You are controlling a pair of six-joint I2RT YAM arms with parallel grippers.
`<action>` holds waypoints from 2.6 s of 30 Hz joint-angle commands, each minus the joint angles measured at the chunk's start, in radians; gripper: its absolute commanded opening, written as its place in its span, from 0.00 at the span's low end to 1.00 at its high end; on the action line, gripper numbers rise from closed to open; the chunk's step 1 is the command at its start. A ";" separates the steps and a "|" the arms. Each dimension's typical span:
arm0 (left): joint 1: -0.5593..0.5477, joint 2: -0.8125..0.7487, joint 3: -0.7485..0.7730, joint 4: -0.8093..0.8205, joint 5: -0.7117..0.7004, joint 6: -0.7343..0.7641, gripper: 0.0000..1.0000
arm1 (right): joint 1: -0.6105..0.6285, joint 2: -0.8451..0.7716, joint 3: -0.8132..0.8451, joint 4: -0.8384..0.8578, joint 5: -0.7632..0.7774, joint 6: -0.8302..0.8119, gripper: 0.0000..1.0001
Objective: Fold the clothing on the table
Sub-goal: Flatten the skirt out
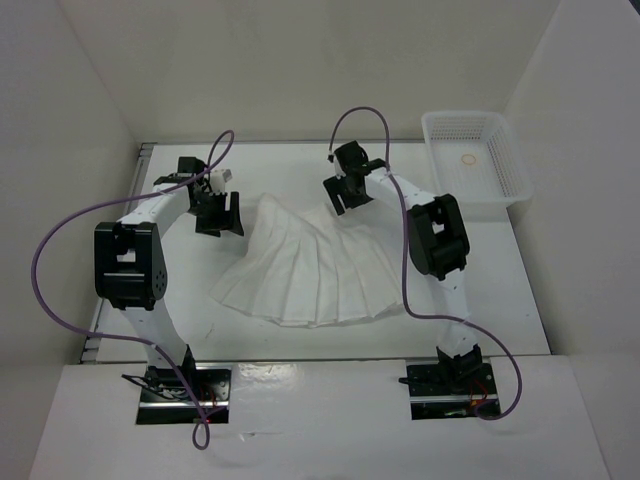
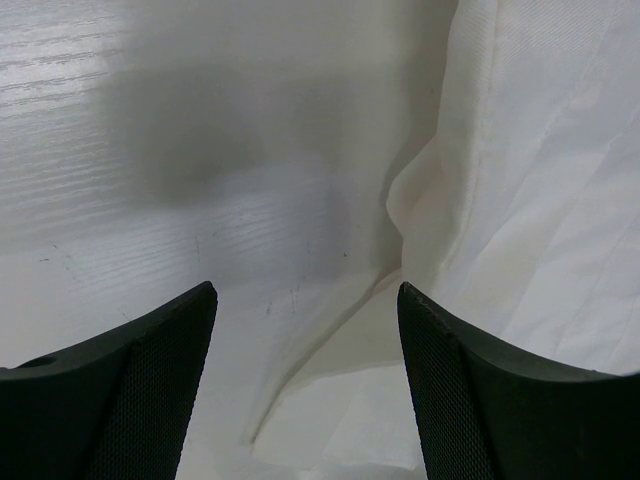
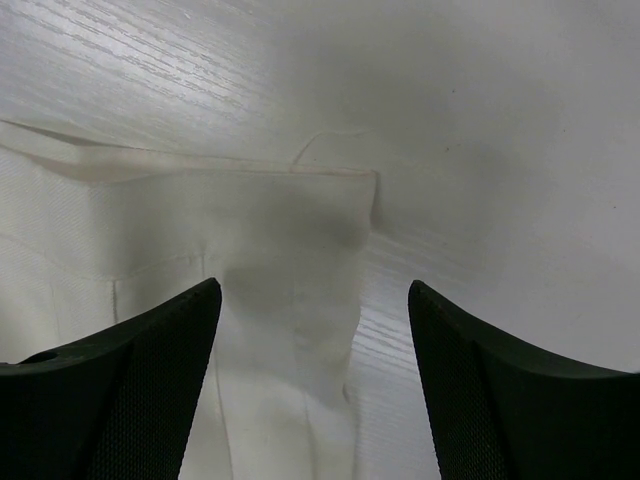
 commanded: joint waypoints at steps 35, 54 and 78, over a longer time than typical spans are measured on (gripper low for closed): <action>0.031 -0.053 -0.004 -0.038 0.076 0.057 0.81 | 0.053 0.082 0.174 -0.146 0.063 -0.067 0.00; 0.001 0.114 0.254 0.117 0.443 -0.027 0.99 | 0.237 -0.352 -0.062 -0.006 0.220 -0.122 0.00; -0.091 0.467 0.594 0.090 0.261 0.008 0.79 | 0.299 -0.506 -0.191 0.022 0.178 -0.133 0.00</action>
